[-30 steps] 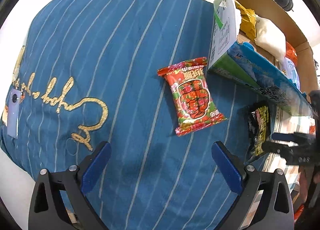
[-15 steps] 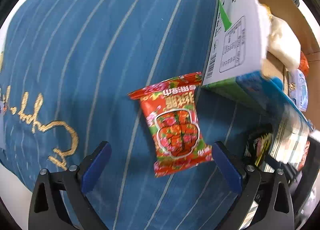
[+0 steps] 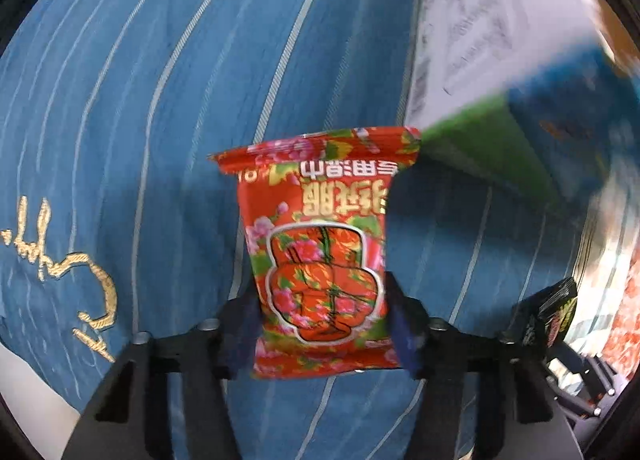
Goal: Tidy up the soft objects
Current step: 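Grasp the black shoe shine wipes with the right gripper while the left grasps the red floral pack, then carry the black and red packs over the box with both grippers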
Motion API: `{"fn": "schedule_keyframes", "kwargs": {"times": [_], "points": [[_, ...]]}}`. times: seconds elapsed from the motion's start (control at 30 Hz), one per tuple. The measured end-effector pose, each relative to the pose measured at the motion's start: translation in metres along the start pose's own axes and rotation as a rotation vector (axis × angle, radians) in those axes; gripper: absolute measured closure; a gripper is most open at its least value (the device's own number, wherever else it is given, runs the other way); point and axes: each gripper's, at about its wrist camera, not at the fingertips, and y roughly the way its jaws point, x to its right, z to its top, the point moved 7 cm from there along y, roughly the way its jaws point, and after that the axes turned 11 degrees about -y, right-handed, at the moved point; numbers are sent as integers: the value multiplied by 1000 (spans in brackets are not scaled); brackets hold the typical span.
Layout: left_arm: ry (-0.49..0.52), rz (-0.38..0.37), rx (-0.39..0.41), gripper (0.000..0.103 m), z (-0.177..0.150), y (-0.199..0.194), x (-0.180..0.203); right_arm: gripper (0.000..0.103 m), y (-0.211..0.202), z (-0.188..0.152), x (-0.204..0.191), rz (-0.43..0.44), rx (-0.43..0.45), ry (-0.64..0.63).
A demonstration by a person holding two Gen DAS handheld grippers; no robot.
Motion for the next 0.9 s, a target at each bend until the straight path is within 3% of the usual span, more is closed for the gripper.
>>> {"fn": "schedule_keyframes", "kwargs": {"times": [0.13,0.2,0.43,0.53,0.7,0.8,0.9], "points": [[48,27,21,53,-21,-2,1,51,0,-19,17,10,-17,13],[77,44,25,53,-46,1,2,51,3,-21,19,17,-23,17],[191,40,-38,53,-152,17,10,51,7,-82,40,34,-67,36],[244,60,-48,53,-180,26,17,51,7,-106,47,45,-84,52],[248,87,-56,52,-187,44,28,49,13,-110,49,38,-92,68],[242,90,-51,52,-175,46,30,46,18,-105,55,39,-98,87],[238,101,-49,52,-160,44,33,46,15,-124,67,25,-96,85]]}}
